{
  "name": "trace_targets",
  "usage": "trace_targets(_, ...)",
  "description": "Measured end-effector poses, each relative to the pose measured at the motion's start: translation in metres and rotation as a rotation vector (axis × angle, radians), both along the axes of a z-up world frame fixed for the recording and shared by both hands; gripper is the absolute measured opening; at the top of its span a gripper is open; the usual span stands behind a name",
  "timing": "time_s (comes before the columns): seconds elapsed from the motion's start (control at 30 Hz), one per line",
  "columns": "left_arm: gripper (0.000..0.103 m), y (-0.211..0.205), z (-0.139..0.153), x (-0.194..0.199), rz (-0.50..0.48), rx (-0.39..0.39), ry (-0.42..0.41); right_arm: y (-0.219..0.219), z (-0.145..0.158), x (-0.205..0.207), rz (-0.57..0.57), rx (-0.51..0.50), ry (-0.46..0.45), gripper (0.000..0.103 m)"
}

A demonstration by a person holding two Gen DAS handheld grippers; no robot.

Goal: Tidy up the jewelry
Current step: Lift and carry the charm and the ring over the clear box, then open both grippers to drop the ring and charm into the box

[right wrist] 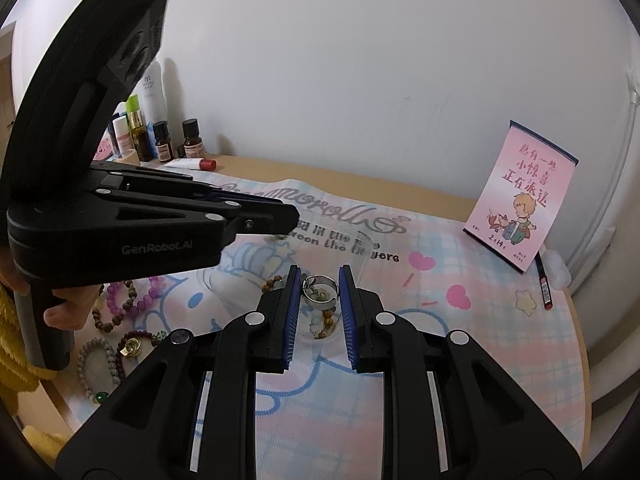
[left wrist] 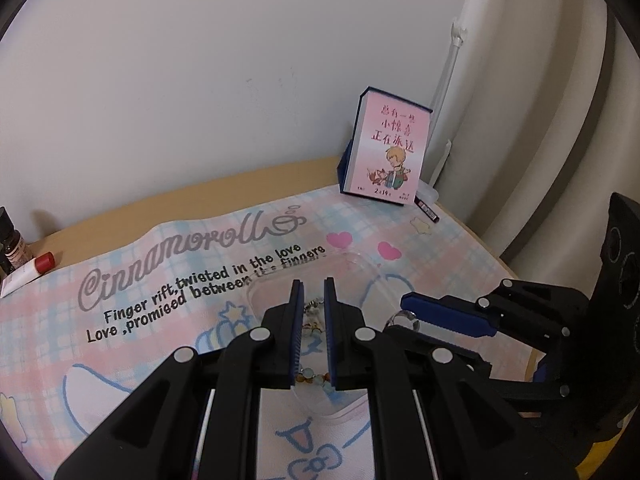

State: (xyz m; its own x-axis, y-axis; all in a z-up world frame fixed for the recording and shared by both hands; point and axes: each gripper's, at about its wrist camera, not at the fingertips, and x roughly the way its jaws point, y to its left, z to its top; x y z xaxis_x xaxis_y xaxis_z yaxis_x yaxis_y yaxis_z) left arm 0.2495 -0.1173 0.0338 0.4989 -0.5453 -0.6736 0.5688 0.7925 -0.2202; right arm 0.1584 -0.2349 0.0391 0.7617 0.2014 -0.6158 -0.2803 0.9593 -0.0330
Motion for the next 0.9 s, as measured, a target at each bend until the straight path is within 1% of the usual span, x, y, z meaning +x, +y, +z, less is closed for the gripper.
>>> trace_targets(0.07, 0.010, 0.000, -0.003, -0.001, 0.003, 0.001, -0.001, 0.000, -0.001, 0.000, 0.000, 0.000, 0.003, 0.019)
trace_targets(0.33, 0.011, 0.007, -0.010, 0.006, 0.014, -0.021, 0.044, 0.000, -0.003, 0.003, -0.002, 0.013, 0.014, 0.019)
trace_targets(0.53, 0.022, 0.010, -0.010, 0.007, 0.010, -0.050, 0.064, 0.000, 0.002, -0.002, 0.002, 0.019, 0.002, 0.020)
trace_targets(0.6, 0.029, 0.012, -0.008, 0.007, 0.007, -0.079, 0.082, 0.000, 0.005, -0.004, 0.005, 0.019, -0.006, 0.024)
trace_targets(0.77, 0.030, 0.023, -0.001, 0.007, 0.021, -0.134, 0.094, 0.000, 0.014, -0.011, -0.001, 0.027, -0.021, 0.025)
trace_targets(0.83, 0.038, 0.029, 0.003, 0.006, 0.012, -0.170, 0.103, 0.002, 0.019, -0.017, -0.001, 0.029, -0.032, 0.025)
trace_targets(0.87, 0.047, 0.034, 0.006, 0.004, 0.009, -0.189, 0.107, 0.004, 0.020, -0.019, 0.004, 0.034, -0.034, 0.025)
trace_targets(0.9, 0.051, 0.040, 0.009, 0.002, 0.010, -0.204, 0.104, 0.007, 0.022, -0.024, 0.019, 0.042, -0.038, 0.026)
